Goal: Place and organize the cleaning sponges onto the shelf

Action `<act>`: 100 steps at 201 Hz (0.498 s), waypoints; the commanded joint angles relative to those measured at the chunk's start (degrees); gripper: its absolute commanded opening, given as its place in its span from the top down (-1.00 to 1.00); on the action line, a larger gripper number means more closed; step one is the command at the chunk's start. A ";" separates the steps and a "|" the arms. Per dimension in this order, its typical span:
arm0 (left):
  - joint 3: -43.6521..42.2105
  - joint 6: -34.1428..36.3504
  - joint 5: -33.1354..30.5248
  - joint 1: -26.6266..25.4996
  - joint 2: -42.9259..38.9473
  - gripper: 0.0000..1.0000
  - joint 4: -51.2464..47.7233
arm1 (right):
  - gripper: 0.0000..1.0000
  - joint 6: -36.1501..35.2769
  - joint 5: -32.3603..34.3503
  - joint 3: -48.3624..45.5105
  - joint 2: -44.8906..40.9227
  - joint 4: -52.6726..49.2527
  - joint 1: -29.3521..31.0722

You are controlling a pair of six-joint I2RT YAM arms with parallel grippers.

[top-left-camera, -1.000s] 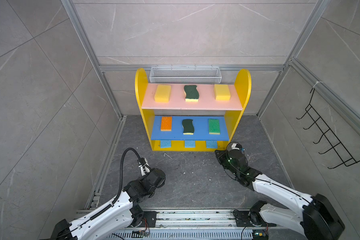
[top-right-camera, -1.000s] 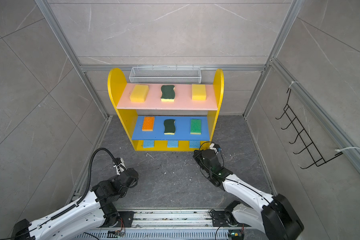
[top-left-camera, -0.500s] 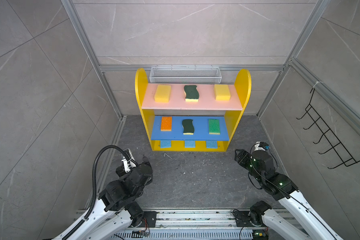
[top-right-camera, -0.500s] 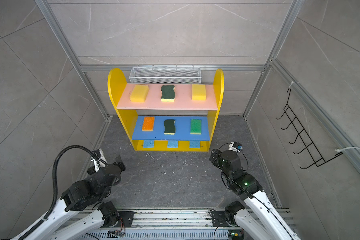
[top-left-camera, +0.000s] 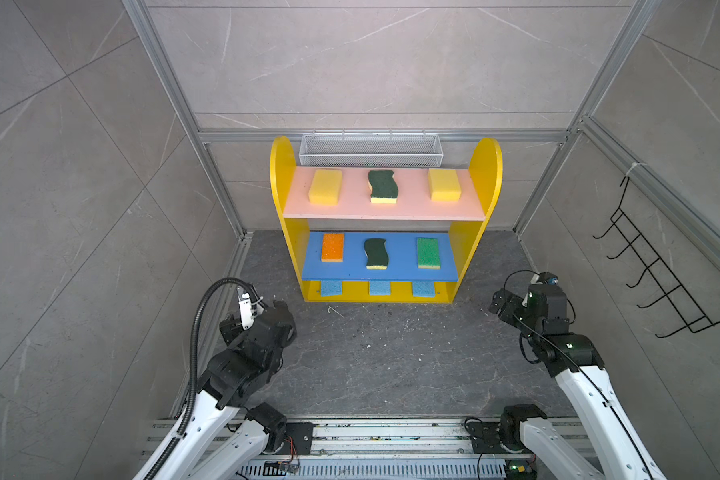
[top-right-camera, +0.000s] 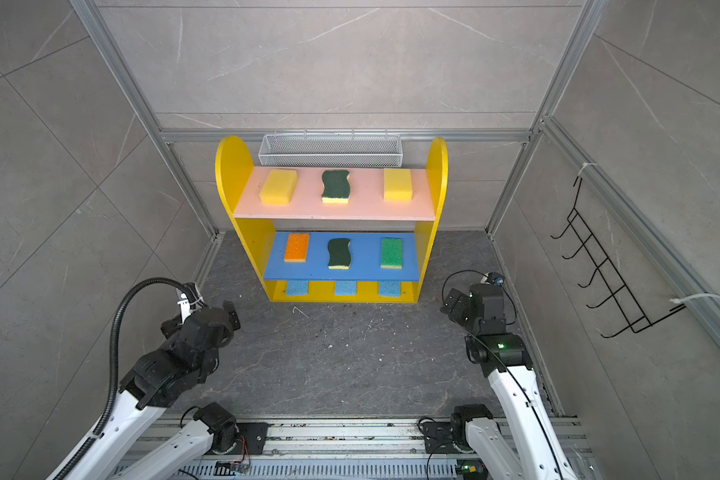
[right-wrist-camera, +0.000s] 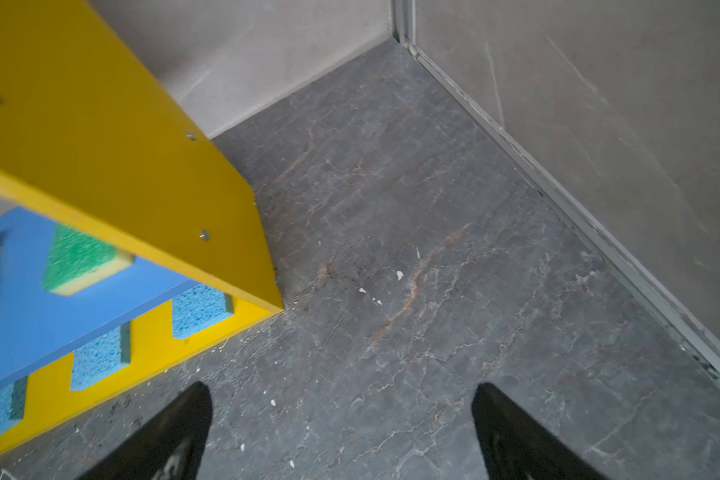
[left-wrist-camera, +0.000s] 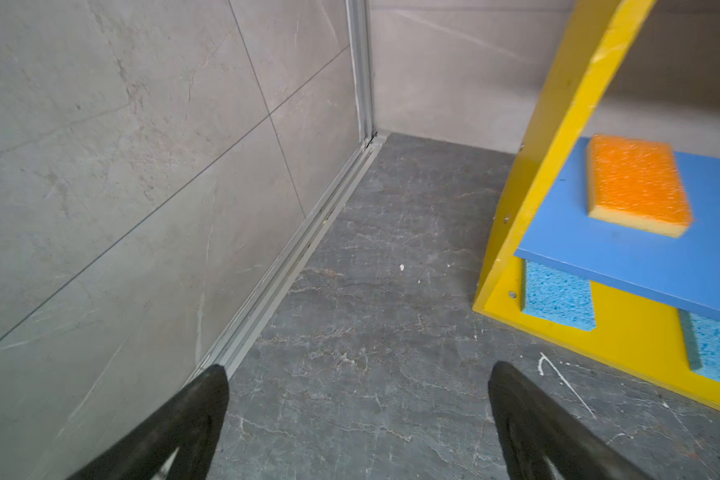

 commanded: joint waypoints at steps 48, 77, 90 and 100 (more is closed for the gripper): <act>2.20 8.24 24.34 22.37 14.85 -1.00 15.49 | -0.98 -0.16 -12.10 -2.50 10.32 14.27 -15.19; -6.04 12.01 23.27 25.18 19.19 -1.00 30.55 | -0.98 -0.92 -10.05 -7.18 15.29 26.38 -15.73; -10.38 13.45 22.74 26.35 20.26 -1.00 37.92 | -0.98 -1.28 -9.47 -8.64 17.31 29.59 -15.82; -12.28 13.63 22.75 27.51 21.61 -1.00 41.64 | -0.98 -2.39 -9.83 -10.25 18.08 32.79 -15.82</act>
